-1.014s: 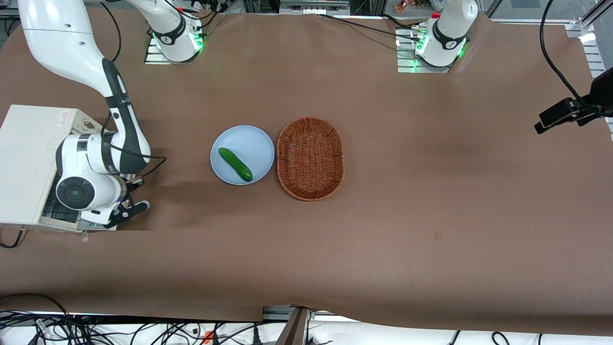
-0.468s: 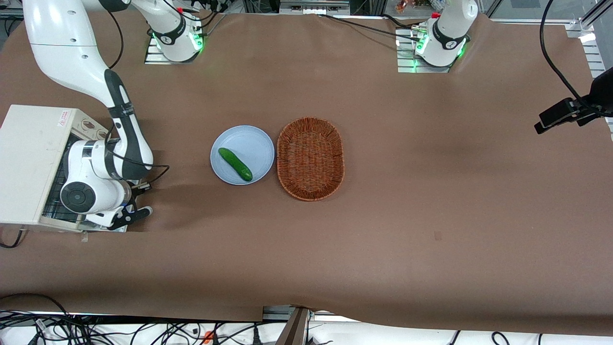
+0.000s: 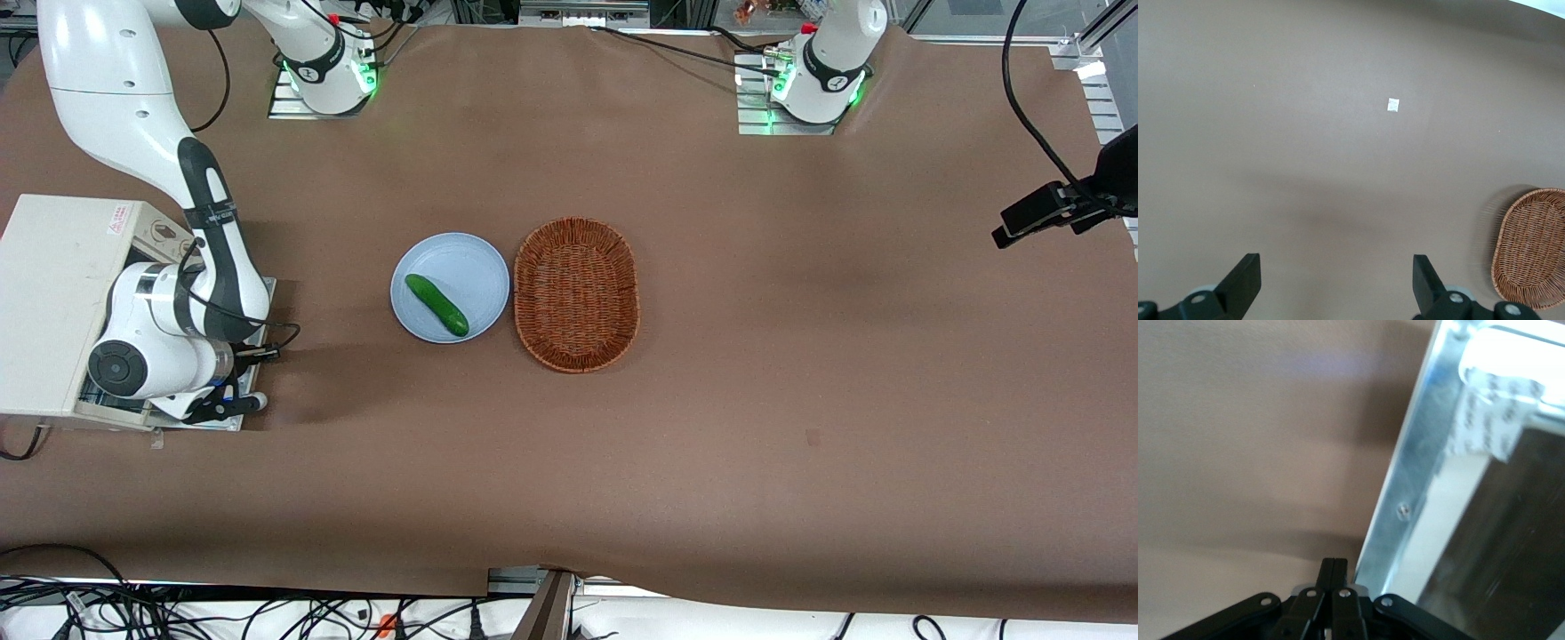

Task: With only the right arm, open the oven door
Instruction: 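Pull the handle outward and down with the right gripper, swinging the door open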

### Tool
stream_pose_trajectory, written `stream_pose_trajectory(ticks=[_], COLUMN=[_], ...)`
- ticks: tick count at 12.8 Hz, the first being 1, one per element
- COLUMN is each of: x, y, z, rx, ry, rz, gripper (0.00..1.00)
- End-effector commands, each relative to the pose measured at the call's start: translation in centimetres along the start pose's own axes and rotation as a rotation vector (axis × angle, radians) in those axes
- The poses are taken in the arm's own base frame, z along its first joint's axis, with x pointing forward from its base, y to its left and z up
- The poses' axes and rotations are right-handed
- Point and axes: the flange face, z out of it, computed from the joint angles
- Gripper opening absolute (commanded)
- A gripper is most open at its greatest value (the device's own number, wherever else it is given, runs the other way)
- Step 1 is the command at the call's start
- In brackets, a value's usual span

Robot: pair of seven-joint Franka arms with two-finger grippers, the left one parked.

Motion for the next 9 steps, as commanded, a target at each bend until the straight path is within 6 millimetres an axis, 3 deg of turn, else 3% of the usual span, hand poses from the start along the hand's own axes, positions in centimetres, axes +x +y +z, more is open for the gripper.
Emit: stream_pose_trajectory(ticks=[1, 5, 8, 9], x=[0.0, 0.3, 0.8, 1.1], y=[-0.9, -4.5, -5.3, -5.2], z=[0.2, -0.2, -2.9, -4.5], rx=[0.035, 0.047, 0.046, 0.042], ry=[-0.013, -0.023, -0.01, 0.004], rz=[0.087, 0.157, 0.105, 0.062], gripper=[0.0, 0.0, 0.0, 0.24])
